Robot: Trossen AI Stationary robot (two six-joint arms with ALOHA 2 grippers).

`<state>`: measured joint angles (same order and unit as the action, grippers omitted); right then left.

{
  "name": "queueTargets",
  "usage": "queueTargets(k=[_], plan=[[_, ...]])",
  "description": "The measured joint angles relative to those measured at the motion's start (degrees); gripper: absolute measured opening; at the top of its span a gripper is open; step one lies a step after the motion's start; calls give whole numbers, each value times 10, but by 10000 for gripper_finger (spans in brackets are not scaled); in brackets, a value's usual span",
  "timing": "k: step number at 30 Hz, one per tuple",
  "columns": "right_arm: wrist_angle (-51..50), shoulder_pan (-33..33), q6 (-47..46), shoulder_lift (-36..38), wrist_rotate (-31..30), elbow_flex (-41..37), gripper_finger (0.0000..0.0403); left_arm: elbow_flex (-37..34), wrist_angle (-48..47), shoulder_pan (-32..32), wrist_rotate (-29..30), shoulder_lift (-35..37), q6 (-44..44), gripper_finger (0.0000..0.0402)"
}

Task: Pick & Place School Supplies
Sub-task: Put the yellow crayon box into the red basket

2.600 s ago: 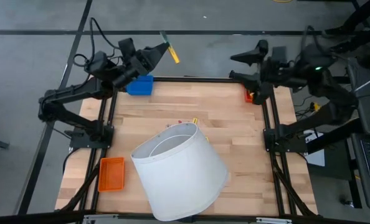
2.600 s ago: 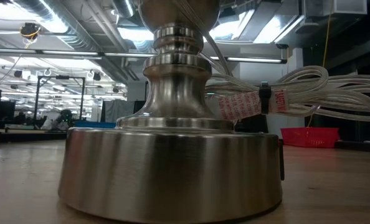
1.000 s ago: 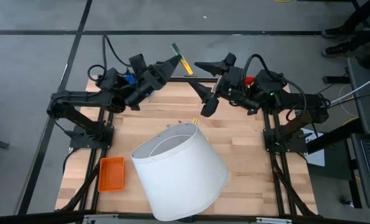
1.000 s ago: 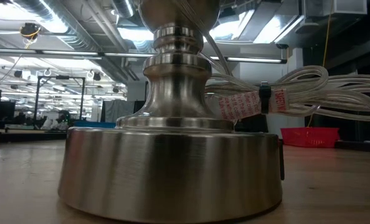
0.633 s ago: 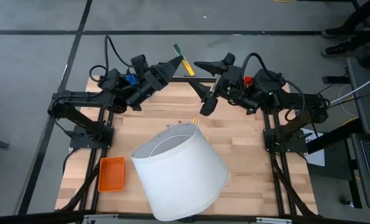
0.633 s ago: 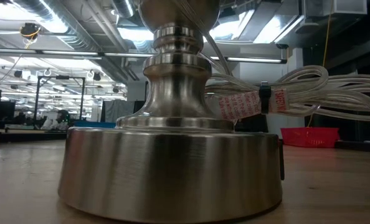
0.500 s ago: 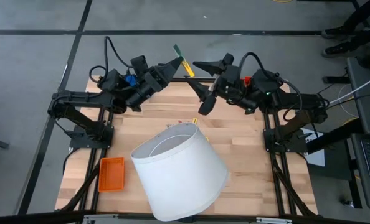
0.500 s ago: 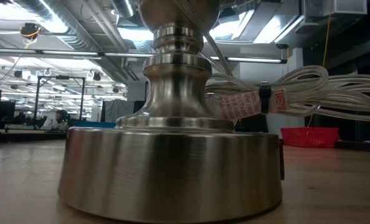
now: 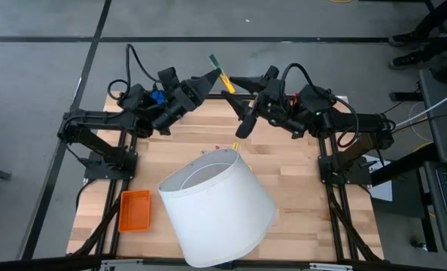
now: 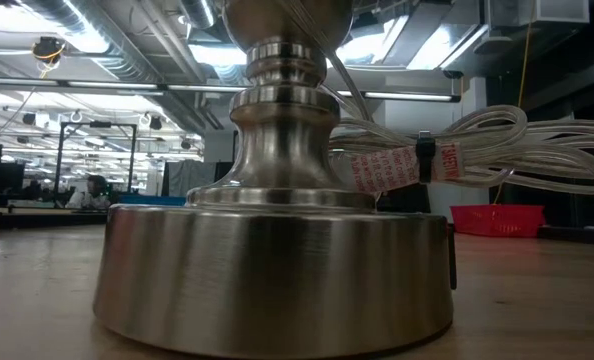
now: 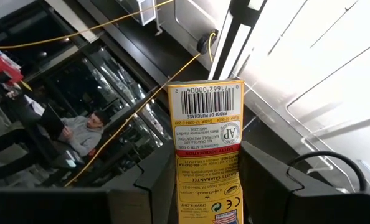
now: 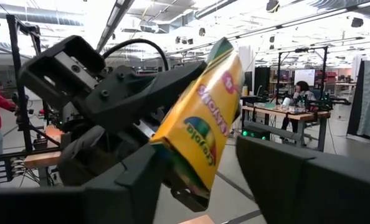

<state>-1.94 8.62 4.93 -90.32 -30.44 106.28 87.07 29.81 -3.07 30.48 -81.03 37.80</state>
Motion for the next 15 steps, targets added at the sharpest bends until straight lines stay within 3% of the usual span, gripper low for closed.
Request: queueTargets(k=[10,15], plan=[[15,0,-9,0,4,0,68,0,3,0,1,1,0,155],[20,0,-12,1,9,0,32,0,4,0,-6,2,0,163]])
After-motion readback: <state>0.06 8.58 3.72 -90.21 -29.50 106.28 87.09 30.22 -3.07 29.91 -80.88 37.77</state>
